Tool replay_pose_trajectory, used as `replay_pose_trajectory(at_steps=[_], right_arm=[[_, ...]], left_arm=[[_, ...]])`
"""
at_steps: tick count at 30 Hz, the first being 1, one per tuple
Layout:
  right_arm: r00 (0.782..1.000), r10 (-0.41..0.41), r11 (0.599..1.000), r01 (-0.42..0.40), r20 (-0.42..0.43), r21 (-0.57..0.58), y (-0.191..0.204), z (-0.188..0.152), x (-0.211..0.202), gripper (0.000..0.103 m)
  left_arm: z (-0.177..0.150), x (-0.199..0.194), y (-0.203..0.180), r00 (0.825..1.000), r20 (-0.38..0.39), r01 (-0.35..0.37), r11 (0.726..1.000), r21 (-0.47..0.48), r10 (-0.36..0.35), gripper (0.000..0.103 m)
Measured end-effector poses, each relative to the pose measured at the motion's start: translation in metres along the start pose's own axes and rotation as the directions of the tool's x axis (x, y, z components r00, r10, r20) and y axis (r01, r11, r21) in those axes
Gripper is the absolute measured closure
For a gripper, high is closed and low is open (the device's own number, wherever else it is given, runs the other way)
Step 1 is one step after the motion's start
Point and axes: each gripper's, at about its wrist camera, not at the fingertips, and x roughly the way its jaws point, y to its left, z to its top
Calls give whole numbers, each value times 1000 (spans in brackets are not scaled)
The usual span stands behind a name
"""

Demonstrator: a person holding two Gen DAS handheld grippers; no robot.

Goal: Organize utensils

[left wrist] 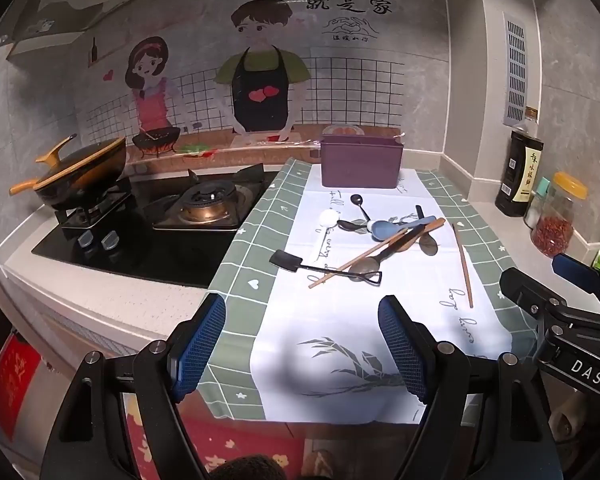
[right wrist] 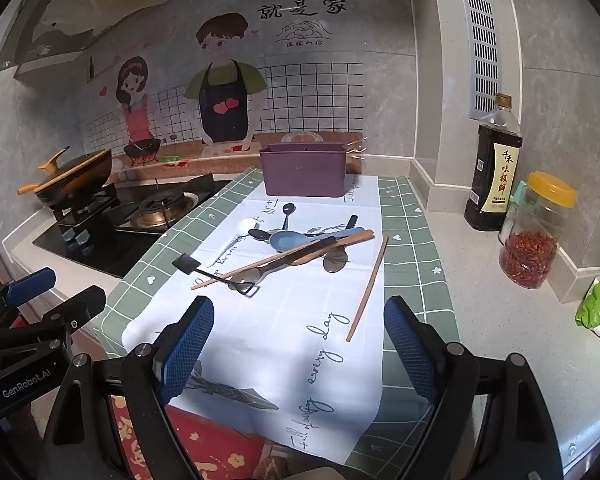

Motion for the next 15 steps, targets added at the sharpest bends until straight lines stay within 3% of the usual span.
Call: replay_pose_trajectory(at_steps=[15], right_arm=[[1000, 3, 1000, -3, 7, 0, 10, 0, -3, 18]], left_arm=[[1, -1, 2, 1000, 2, -10, 1000, -6, 10, 24]])
